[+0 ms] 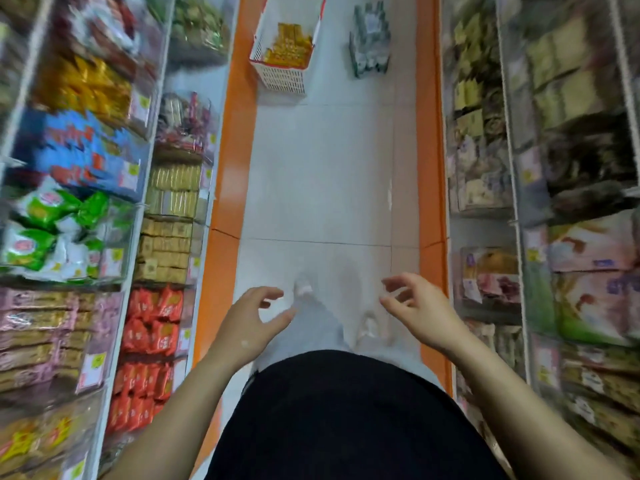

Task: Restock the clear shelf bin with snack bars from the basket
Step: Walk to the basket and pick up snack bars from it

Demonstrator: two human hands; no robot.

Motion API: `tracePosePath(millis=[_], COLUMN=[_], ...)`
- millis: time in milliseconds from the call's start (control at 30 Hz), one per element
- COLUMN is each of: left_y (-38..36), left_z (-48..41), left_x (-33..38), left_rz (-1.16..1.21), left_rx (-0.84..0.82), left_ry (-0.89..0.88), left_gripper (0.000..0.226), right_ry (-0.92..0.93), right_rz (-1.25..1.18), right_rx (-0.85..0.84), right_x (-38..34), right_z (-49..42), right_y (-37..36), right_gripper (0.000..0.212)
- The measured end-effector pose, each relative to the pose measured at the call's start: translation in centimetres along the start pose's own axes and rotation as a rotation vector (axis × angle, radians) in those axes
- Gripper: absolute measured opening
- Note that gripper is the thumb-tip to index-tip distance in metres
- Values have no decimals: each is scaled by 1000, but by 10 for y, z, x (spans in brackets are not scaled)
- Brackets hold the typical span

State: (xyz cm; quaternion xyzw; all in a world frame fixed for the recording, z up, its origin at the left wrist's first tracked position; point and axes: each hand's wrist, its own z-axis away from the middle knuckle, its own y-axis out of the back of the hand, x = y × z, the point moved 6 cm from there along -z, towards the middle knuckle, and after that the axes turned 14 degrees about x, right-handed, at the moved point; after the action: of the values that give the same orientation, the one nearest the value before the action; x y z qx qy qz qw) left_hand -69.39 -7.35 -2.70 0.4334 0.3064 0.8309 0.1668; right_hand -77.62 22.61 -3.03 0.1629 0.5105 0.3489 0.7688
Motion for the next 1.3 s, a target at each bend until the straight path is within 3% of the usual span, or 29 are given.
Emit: tracePosePath(millis=[100,267,467,667,967,1200,1300], left_y=[13,33,36,-2,29,58,68], left_z=[-59,-171,-291,-407,-514,-635,-702], left_x=[-4,26,143,249,315,330,355], left_rz=[14,-14,-103,-77,-42,-6,-22], left_rx=[37,12,-102,-145,-51,4,-35], left_ry=[44,46,-130,-136,-5,89,71], left_gripper=[31,38,38,33,35,33,36], right_ry=[28,-43,-181,-285,-82,6,-44], right_rz=[24,56,47,-43,-4,36,41], right_rx=[-24,-17,42,83,70,-8,-28], right_x=[-37,-78,-84,-69,-154,-236,-256], right_z=[-70,-156,-220,-323,-522,-684,-733], right_y=[-3,2,56,107,194,188,191], right_gripper=[35,36,32,22,28,28,28])
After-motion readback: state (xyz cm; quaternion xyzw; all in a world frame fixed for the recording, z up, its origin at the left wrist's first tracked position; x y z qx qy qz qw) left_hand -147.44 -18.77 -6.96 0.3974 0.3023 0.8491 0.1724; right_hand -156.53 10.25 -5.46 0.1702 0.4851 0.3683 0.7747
